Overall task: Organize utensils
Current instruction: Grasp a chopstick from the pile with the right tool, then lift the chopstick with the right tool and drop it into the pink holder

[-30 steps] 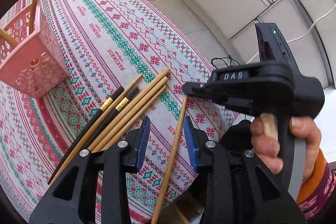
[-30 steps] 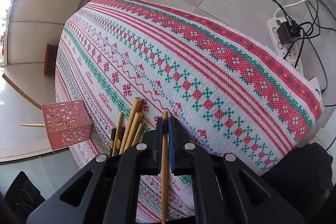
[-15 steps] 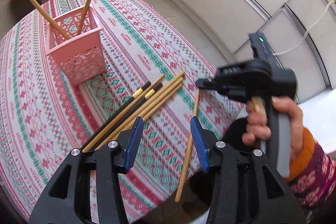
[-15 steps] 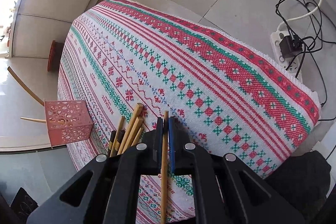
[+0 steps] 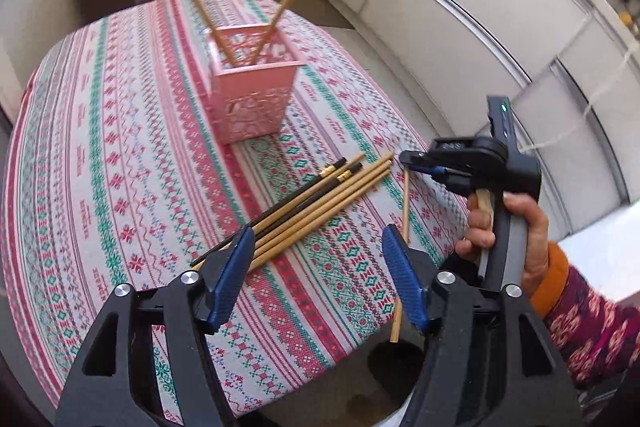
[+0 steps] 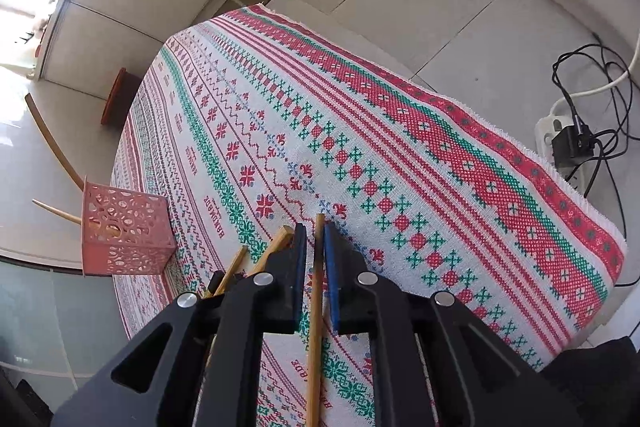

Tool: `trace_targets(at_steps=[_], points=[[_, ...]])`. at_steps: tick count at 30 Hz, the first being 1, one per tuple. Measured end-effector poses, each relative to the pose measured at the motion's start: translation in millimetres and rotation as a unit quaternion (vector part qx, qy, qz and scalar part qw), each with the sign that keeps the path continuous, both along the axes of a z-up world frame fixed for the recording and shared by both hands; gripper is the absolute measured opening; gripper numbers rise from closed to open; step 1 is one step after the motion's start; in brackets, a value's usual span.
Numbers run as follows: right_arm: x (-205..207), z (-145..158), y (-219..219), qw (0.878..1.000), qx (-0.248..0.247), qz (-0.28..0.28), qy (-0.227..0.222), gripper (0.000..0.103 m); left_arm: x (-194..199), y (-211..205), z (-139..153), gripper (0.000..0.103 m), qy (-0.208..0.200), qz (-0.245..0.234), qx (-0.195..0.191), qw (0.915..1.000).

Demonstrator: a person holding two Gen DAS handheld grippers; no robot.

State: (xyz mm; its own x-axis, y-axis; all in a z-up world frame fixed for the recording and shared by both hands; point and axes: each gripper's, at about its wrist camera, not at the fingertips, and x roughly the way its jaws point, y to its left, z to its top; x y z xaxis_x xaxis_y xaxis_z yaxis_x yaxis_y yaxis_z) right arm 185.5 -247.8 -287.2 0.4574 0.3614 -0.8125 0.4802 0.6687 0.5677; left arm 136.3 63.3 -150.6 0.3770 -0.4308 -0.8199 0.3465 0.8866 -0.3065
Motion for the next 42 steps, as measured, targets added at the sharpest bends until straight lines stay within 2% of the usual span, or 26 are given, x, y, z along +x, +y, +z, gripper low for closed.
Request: trace_targets(at_steps=[3, 5, 7, 12, 14, 15, 16, 17, 18, 20, 24, 25, 26, 27, 30, 32, 35, 38, 40, 42], points=[[-0.2, 1.6, 1.1, 1.0, 0.019, 0.004, -0.015, 0.029, 3.2, 4.8, -4.1, 0.065, 0.007, 0.015, 0.005, 0.9998], [-0.2, 4.5, 2.9, 1.0, 0.022, 0.009, -0.02, 0.046, 4.2, 2.5, -7.0, 0.067, 0.007, 0.018, 0.015, 0.9997], [-1.2, 7.8, 6.2, 1.0, 0.016, 0.014, -0.02, 0.053, 6.5, -0.9, -8.0, 0.071, 0.011, 0.015, 0.017, 0.9997], [-2.6, 14.4, 21.4, 0.998, -0.036, 0.044, 0.002, 0.054, 16.5, -19.1, -10.7, 0.071, 0.011, 0.0, 0.033, 0.9994], [-3.9, 14.3, 24.5, 0.998, -0.042, 0.047, 0.013, 0.054, 18.9, -25.6, -7.5, 0.071, 0.009, -0.006, 0.03, 0.9995], [-3.7, 15.0, 27.1, 0.997, -0.056, 0.049, 0.019, 0.053, 19.6, -29.1, -5.1, 0.072, 0.006, -0.01, 0.029, 0.9995], [-3.3, 15.7, 30.0, 0.995, -0.08, 0.053, 0.031, 0.043, 19.9, -32.2, -2.6, 0.072, 0.002, -0.013, 0.028, 0.9995], [-2.5, 16.5, 33.9, 0.991, -0.113, 0.057, 0.048, 0.026, 20.4, -34.4, -0.8, 0.072, -0.001, -0.015, 0.028, 0.9995], [-2.8, 16.7, 36.0, 0.988, -0.13, 0.058, 0.057, 0.02, 20.9, -36.5, 1.2, 0.073, -0.004, -0.017, 0.027, 0.9995], [-3.3, 15.5, 33.1, 0.988, -0.125, 0.055, 0.065, 0.015, 22.8, -39.2, 2.8, 0.074, -0.006, -0.017, 0.024, 0.9996], [8.4, 14.8, 34.0, 0.986, -0.13, 0.054, 0.087, 0.016, 27.4, -48.3, -2.8, 0.075, 0.005, -0.023, 0.041, 0.9989], [11.1, 14.8, 35.1, 0.986, -0.136, 0.052, 0.086, 0.014, 29.4, -51.9, -5.8, 0.075, 0.01, -0.027, 0.049, 0.9984], [12.6, 13.7, 34.2, 0.986, -0.135, 0.047, 0.084, 0.007, 31.2, -55.6, -9.0, 0.075, 0.015, -0.033, 0.056, 0.9978], [14.1, 11.7, 30.1, 0.99, -0.116, 0.036, 0.078, 0.007, 33.1, -59.5, -11.9, 0.075, 0.018, -0.04, 0.062, 0.9971], [10.5, -0.1, 3.6, 0.998, -0.007, 0.0, 0.065, 0.006, 41.7, -78.8, -22.8, 0.072, 0.018, -0.072, 0.093, 0.9929], [5.6, 1.3, -12.6, 0.998, 0.033, -0.02, 0.057, 0.005, 45.6, -97.5, -30.7, 0.068, 0.021, -0.119, 0.106, 0.987], [-2.2, 22.6, -27.8, 0.999, 0.03, -0.02, 0.026, 0.005, 49.1, -126.7, -41.6, 0.058, 0.041, -0.194, 0.098, 0.9752], [-13.1, 32.7, -38.4, 0.999, 0.041, -0.021, 0.016, 0.005, 50.3, -153.6, -57.3, 0.048, 0.057, -0.269, 0.099, 0.9563], [-18.1, 36.8, -42.2, 0.998, 0.047, -0.032, 0.011, 0.005, 51.2, -166.5, -68.4, 0.047, 0.056, -0.299, 0.116, 0.9454], [-22.8, 40.4, -43.4, 0.999, 0.035, -0.034, 0.008, 0.005, 57.3, -170.8, -76.4, 0.047, 0.057, -0.305, 0.121, 0.9428]])
